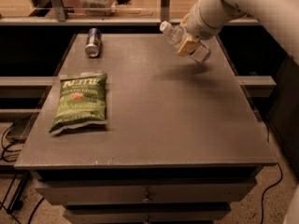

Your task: Knock blue plastic bottle over

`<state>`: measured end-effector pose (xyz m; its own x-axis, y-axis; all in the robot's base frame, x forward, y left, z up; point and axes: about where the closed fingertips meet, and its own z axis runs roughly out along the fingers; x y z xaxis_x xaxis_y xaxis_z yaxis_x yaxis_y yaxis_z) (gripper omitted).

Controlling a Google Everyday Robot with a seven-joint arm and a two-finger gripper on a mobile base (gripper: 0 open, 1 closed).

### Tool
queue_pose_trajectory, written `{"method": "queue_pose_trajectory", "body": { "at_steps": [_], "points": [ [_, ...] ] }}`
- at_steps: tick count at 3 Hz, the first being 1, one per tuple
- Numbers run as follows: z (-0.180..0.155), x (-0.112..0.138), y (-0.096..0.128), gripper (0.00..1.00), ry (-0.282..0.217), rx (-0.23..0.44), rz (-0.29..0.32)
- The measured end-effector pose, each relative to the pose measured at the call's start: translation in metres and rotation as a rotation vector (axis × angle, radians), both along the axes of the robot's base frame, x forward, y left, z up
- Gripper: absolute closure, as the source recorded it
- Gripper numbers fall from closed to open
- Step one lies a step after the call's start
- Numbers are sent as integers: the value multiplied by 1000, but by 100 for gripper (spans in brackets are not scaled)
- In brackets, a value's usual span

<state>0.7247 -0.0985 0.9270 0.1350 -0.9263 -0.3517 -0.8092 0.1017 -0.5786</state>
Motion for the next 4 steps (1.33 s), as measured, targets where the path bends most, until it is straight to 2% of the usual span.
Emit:
{"method": "queue_pose_trajectory", "body": {
  "at_steps": [1, 2, 3, 4],
  "points": [
    [-23, -13, 0, 38, 92, -17, 9],
    [-42, -29, 4, 15, 189, 1, 13],
    [-54, -39, 2, 0, 315, 77, -32],
    [-55, -43, 6, 0, 346, 102, -36]
  ]
}}
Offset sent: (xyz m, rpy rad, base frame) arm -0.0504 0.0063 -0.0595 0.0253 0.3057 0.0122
